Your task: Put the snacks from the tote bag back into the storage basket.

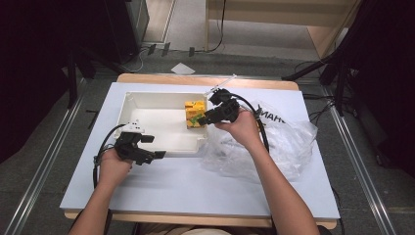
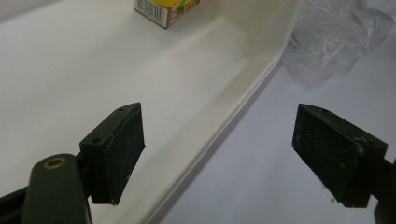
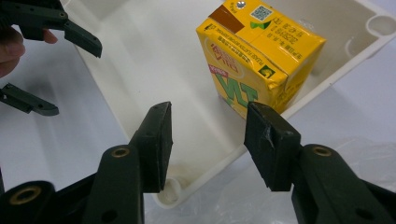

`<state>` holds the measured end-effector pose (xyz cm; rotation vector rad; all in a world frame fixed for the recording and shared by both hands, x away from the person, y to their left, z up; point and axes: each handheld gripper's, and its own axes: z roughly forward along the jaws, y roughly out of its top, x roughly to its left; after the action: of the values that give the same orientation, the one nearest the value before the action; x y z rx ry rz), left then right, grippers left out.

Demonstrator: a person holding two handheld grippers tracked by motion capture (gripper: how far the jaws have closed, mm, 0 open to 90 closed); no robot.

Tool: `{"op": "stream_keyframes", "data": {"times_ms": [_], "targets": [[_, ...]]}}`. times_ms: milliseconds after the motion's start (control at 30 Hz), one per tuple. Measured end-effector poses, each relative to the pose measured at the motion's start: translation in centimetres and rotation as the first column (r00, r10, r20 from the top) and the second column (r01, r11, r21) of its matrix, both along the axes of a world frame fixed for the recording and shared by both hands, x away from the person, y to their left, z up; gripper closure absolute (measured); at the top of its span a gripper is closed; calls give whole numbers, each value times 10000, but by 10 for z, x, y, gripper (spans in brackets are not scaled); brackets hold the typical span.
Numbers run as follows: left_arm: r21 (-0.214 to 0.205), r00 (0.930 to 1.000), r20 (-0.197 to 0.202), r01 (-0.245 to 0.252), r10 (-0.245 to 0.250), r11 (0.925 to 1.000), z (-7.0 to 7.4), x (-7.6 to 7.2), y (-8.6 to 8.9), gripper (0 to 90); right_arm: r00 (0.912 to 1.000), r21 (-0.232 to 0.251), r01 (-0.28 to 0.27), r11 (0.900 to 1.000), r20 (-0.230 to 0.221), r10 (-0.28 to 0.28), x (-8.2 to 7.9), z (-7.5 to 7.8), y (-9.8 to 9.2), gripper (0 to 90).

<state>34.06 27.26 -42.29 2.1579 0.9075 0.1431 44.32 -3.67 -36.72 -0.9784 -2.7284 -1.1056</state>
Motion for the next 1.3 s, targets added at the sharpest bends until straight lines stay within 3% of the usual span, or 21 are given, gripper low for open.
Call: {"op": "stream_keyframes", "data": {"times_ms": [600,700,1000,1300], "targets": [[18,10000,-13,-63,63,10000,0,-2,2,178,9997,63,226,9997,116,-227,-17,4,-27,496],[16,10000,-21,-68,68,10000,-1,-2,2,178,9991,-47,374,9993,182,-373,-21,3,-35,491],[36,10000,-28,-78,78,10000,-1,-2,1,178,9972,209,722,9972,199,-726,-36,-1,-63,492],[56,10000,-40,-83,83,10000,-1,-2,1,177,9914,364,1255,9914,321,-1267,-41,-10,-89,490]]}}
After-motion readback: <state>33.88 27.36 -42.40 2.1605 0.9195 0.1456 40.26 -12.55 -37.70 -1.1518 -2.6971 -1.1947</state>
